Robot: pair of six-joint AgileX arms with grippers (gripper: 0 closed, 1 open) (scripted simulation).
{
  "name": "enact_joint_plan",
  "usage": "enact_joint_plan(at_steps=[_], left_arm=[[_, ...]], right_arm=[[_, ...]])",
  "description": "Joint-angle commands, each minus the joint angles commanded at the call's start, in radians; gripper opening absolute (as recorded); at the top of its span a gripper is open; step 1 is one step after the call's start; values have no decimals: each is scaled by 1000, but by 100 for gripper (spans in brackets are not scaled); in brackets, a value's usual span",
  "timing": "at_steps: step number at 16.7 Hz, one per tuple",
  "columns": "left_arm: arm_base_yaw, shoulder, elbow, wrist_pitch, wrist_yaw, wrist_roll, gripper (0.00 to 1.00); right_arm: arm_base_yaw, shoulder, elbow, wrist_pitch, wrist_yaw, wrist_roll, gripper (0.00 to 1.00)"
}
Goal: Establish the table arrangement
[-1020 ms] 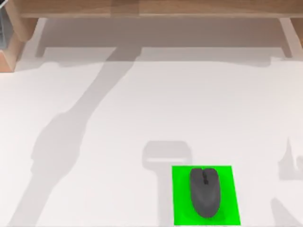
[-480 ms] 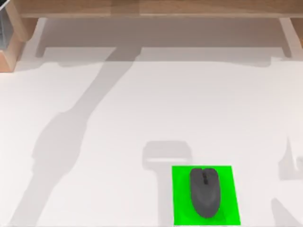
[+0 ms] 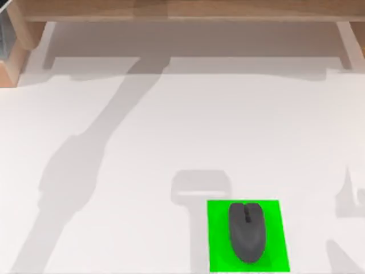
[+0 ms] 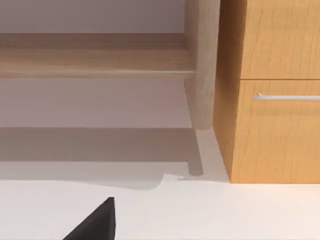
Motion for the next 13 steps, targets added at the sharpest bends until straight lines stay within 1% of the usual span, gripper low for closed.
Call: enact_joint_plan(at_steps=[1, 2, 10, 13], left_arm=[[0, 0, 0, 0, 0, 0, 2], [0, 0, 0, 0, 0, 0, 0], [-3, -1, 0, 0, 0, 1, 0], [-15, -38, -37, 3, -13, 2, 0]], right_arm=[[0, 0, 0, 0, 0, 0, 100], [0, 0, 0, 0, 0, 0, 100], [0, 0, 0, 0, 0, 0, 100], [0, 0, 0, 0, 0, 0, 100]])
